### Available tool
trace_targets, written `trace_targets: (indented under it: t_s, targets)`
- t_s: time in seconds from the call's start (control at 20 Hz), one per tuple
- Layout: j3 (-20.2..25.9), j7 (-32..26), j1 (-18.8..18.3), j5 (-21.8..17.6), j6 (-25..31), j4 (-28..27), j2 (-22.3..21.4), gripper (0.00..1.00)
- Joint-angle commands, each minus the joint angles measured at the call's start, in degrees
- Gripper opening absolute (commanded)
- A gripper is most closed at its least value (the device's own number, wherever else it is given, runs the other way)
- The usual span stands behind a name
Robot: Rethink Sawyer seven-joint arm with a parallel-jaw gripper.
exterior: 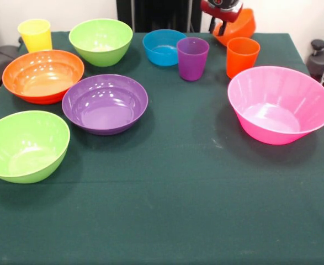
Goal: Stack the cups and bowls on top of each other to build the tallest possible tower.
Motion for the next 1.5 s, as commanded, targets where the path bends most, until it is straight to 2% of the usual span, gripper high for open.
trace_targets:
  t_s: [0.05, 0.8, 1.05, 1.2, 1.5]
  targets:
    - [1.8, 8.9, -1.0, -2.3, -3.5, -4.5, 2.9, 0.00]
    - [-1.4, 13.9, 2.5, -2.3, -4.6, -4.5, 1.0, 0.00]
    - [-1.3, 13.5, 1.4, -1.1, -4.4, -3.4, -0.9, 0.00]
    - [-1.9, 14.3, 2.4, -1.5, -4.9, -3.8, -0.3, 0.00]
    - [-2.3, 14.1, 2.2, -1.6, -5.5, -3.6, -0.1, 0.00]
